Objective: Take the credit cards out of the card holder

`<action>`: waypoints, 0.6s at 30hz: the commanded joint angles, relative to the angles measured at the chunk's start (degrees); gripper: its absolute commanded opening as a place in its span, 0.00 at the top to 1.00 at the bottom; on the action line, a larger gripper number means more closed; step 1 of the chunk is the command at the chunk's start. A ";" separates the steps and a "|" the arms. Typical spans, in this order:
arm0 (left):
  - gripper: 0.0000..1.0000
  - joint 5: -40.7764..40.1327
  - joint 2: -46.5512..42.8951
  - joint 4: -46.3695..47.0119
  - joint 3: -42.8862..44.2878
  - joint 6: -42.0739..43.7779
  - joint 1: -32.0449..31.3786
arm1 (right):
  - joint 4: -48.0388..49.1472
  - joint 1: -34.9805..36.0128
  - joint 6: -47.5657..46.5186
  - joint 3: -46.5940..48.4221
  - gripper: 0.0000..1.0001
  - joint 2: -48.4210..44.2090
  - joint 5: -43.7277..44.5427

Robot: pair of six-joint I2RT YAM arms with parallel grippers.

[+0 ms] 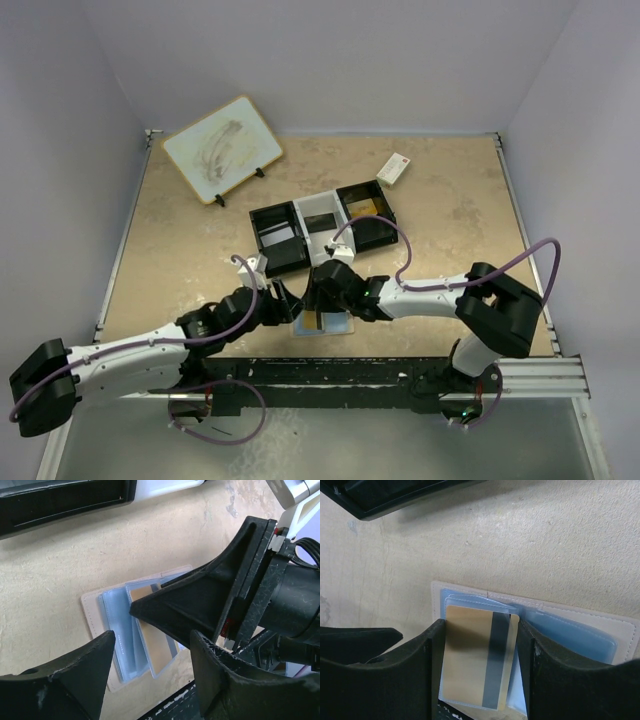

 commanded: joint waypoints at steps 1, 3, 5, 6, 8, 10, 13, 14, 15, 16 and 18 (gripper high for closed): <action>0.43 6.53 0.71 13.61 -4.56 -3.52 -0.17 | 1.62 -0.53 1.78 -0.88 0.48 0.33 -0.51; 0.47 7.33 1.59 16.32 -5.81 -4.96 -0.16 | 1.59 -0.56 2.09 -1.13 0.48 0.04 -0.36; 0.50 7.55 2.41 18.27 -6.98 -6.35 -0.17 | 1.09 -0.57 2.27 -1.26 0.48 -0.34 0.04; 0.51 7.63 2.70 19.07 -7.62 -6.87 -0.12 | 1.08 -0.57 2.26 -1.41 0.48 -0.50 0.13; 0.53 7.27 3.09 20.74 -8.81 -8.67 -0.15 | 1.54 -0.59 2.18 -1.42 0.48 -0.56 0.04; 0.54 7.22 3.56 22.73 -9.65 -10.27 -0.12 | 1.74 -0.59 2.09 -1.32 0.48 -0.41 -0.07; 0.56 8.44 5.09 27.34 -11.02 -12.52 -0.12 | 1.63 -0.58 2.17 -1.10 0.48 0.04 -0.15; 0.56 8.86 5.92 28.08 -11.18 -12.75 -0.16 | 1.72 -0.58 2.24 -1.12 0.48 0.13 -0.25; 0.56 9.14 6.65 28.20 -11.12 -12.79 -0.17 | 1.81 -0.59 2.33 -1.14 0.48 0.06 -0.31; 0.57 9.34 7.35 27.94 -11.05 -12.79 -0.16 | 1.94 -0.59 2.45 -1.25 0.48 0.01 -0.41; 0.58 9.60 8.52 27.55 -10.87 -12.70 -0.12 | 2.18 -0.55 2.56 -1.47 0.48 -0.32 -0.51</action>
